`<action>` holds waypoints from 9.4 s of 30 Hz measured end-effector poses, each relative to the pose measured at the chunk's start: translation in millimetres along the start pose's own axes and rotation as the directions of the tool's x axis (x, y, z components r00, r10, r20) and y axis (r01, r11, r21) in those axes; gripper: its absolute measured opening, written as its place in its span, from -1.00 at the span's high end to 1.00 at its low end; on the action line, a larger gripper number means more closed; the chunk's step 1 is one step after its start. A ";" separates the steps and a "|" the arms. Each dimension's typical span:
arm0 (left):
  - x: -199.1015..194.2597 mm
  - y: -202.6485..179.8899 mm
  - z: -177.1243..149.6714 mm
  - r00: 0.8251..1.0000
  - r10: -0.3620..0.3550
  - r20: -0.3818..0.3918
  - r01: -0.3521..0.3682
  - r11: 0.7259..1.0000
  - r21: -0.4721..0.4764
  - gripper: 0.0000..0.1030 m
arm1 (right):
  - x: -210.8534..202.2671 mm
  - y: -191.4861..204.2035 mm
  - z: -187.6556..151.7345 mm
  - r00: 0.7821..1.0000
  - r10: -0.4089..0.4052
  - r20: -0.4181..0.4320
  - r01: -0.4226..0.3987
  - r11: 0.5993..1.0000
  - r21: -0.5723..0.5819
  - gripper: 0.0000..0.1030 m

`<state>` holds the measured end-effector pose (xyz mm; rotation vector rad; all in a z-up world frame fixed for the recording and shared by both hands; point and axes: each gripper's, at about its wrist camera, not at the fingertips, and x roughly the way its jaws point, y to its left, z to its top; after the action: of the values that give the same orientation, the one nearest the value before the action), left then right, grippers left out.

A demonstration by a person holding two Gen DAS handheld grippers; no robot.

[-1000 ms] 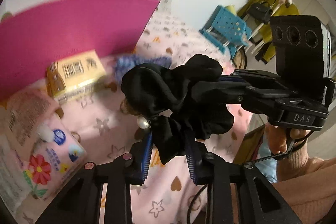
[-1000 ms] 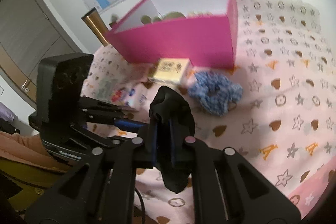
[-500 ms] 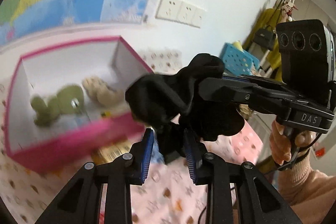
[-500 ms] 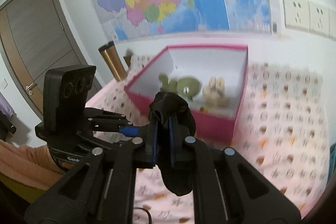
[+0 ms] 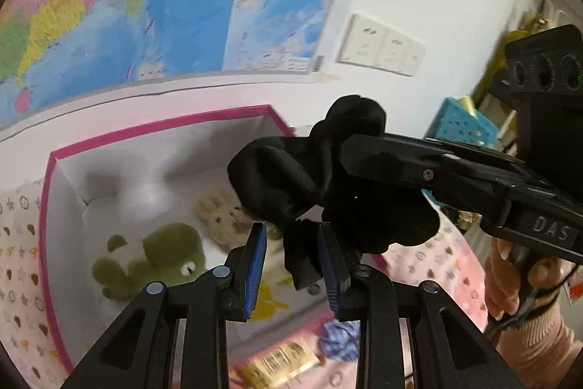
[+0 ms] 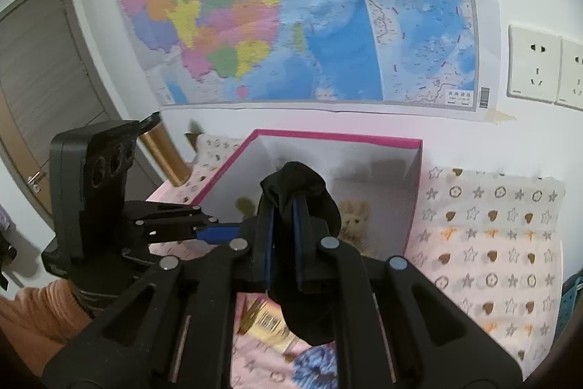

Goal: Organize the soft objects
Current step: 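Carry the black scrunchie into the pink box and release it, then move the left gripper down to the clear snack packet on the sheet, then close the left gripper on the clear snack packet and lift it, then carry the snack packet over the pink box and open the left gripper, then move the left gripper to the blue gingham scrunchie beside the box, then close the left gripper on the blue scrunchie and lift it, then carry the blue scrunchie into the pink box and release it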

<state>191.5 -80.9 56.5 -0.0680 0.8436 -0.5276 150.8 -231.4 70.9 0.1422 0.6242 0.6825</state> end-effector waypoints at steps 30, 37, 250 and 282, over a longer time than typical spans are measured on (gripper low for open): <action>-3.0 12.9 -4.1 0.988 0.128 0.081 -0.127 0.992 -0.017 0.05 | 40.1 -40.8 -8.4 0.991 -0.114 -0.062 0.117 0.993 0.035 0.28; -52.7 12.8 -40.4 0.983 0.113 0.146 -0.114 0.994 0.000 0.04 | 3.1 -7.3 -34.9 0.999 0.006 -0.034 -0.006 1.000 0.015 0.28; 23.3 -62.4 -114.7 0.972 -0.216 -0.089 0.212 0.976 -0.052 0.15 | -41.4 -5.8 -146.5 0.995 0.006 -0.095 0.009 0.987 0.159 0.78; 55.7 -15.7 0.0 0.997 -0.021 -0.072 0.017 0.998 -0.063 0.20 | 30.6 -41.5 -30.2 0.992 -0.114 -0.052 0.118 0.989 0.092 0.78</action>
<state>215.3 -120.8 22.0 -0.1147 0.9308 -0.5242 174.3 -246.6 18.2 0.1773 0.7051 0.5450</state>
